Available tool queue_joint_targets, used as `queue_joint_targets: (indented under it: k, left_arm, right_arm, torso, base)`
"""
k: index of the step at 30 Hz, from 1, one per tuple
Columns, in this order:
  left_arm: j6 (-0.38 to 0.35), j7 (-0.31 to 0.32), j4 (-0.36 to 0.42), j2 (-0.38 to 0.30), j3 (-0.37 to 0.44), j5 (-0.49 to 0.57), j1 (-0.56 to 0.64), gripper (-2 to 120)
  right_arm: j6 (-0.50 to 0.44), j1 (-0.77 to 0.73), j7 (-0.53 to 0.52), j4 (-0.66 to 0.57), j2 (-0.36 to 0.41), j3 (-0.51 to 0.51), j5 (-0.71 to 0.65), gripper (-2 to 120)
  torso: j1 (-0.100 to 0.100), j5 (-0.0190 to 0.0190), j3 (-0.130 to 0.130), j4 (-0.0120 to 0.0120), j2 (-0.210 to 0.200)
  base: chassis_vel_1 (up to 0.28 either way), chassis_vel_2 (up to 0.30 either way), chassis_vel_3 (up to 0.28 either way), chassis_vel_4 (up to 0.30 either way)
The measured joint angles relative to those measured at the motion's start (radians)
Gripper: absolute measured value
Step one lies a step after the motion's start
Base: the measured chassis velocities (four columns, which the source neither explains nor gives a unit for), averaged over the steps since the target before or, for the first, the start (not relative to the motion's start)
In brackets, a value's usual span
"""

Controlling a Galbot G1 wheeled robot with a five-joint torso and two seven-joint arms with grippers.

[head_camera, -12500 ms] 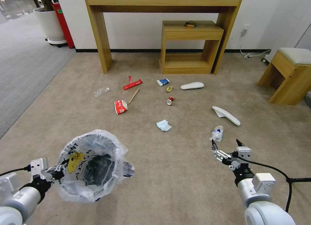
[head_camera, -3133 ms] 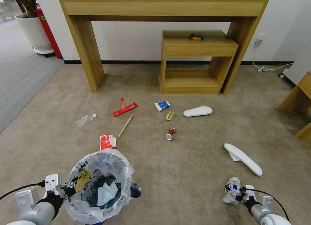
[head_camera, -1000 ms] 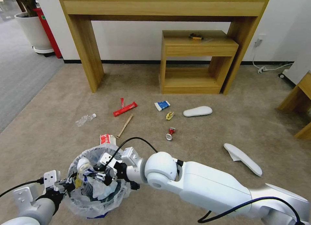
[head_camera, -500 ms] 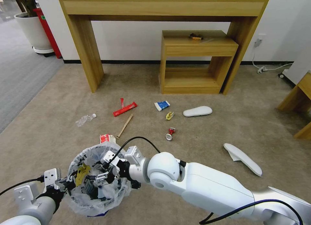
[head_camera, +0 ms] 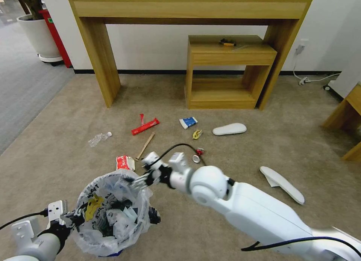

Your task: Pick up the trash bin and place the garbage on the floor into it.

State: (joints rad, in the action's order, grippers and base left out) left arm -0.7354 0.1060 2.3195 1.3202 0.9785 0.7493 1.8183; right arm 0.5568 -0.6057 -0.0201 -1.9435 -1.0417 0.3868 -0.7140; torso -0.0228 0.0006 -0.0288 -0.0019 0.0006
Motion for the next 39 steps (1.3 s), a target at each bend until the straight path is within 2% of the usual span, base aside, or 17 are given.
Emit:
queue_joint_targets:
  k: [2,4,5,8,9,10,12,13,19,29,39]
  left_arm:
    - [0.000,-0.004,-0.002,0.002,0.002,0.000,0.002,1]
    - [0.000,-0.016,-0.012,0.009,0.011,0.000,0.002,1]
    - [0.000,-0.016,-0.012,0.009,0.011,0.000,0.002,1]
    - [0.000,-0.048,-0.035,0.013,0.027,-0.021,0.008,1]
    - [0.000,-0.048,-0.035,0.013,0.027,-0.021,0.008,1]
    - [0.000,-0.072,-0.045,0.011,0.033,-0.048,0.013,1]
    - [0.002,-0.096,-0.057,0.008,0.040,-0.073,0.018,1]
    - [0.002,-0.096,-0.057,0.008,0.040,-0.073,0.018,1]
    - [0.006,-0.112,-0.055,0.009,0.048,-0.073,0.028,1]
    - [0.018,-0.123,-0.039,0.013,0.047,-0.070,0.051,1]
    - [0.025,-0.130,-0.026,0.013,0.048,-0.069,0.064,1]
  right_arm:
    - [-0.005,-0.023,0.004,0.000,0.017,-0.032,0.026,100]
    - [-0.030,-0.093,0.029,0.014,0.057,-0.112,0.098,100]
    - [-0.030,-0.093,0.029,0.014,0.057,-0.112,0.098,100]
    - [-0.076,-0.262,0.060,0.035,0.106,-0.284,0.173,100]
    - [-0.076,-0.262,0.060,0.035,0.106,-0.284,0.173,100]
    - [-0.084,-0.325,0.063,0.037,0.114,-0.355,0.186,100]
    - [-0.112,-0.400,0.055,0.043,0.125,-0.429,0.202,100]
    - [-0.112,-0.400,0.055,0.043,0.125,-0.429,0.202,100]
    - [-0.152,-0.540,0.061,0.050,0.119,-0.584,0.242,100]
    - [-0.166,-0.639,0.080,0.052,0.090,-0.694,0.276,100]
    - [-0.189,-0.695,0.109,0.077,0.072,-0.772,0.324,100]
  torso:
    - [0.000,0.0000,0.000,0.0000,0.000]
    - [0.000,0.0000,0.000,-0.0002,0.000]
    - [0.000,0.0000,0.000,-0.0002,0.000]
    - [0.000,0.0001,0.000,-0.0001,0.000]
    - [0.000,0.0001,0.000,-0.0001,0.000]
    - [0.000,0.0001,0.000,-0.0005,0.000]
    - [0.000,-0.0001,0.000,-0.0003,0.000]
    - [0.000,-0.0001,0.000,-0.0003,0.000]
    - [0.000,-0.0001,0.000,-0.0002,0.000]
    - [0.000,-0.0003,0.000,0.0000,0.000]
    - [0.000,-0.0004,0.000,-0.0001,0.000]
  base:
    - [0.000,0.000,0.000,0.000]
    - [0.000,0.000,0.000,0.000]
    - [0.000,0.000,0.000,0.000]
    - [0.000,0.000,0.000,0.000]
    - [0.000,0.000,0.000,0.000]
    - [0.000,0.000,0.000,0.000]
    - [0.000,0.000,0.000,0.000]
    - [0.000,0.000,0.000,0.000]
    - [0.000,0.000,0.000,0.000]
    - [-0.038,-0.048,0.052,0.038]
    - [-0.199,-0.206,0.197,0.202]
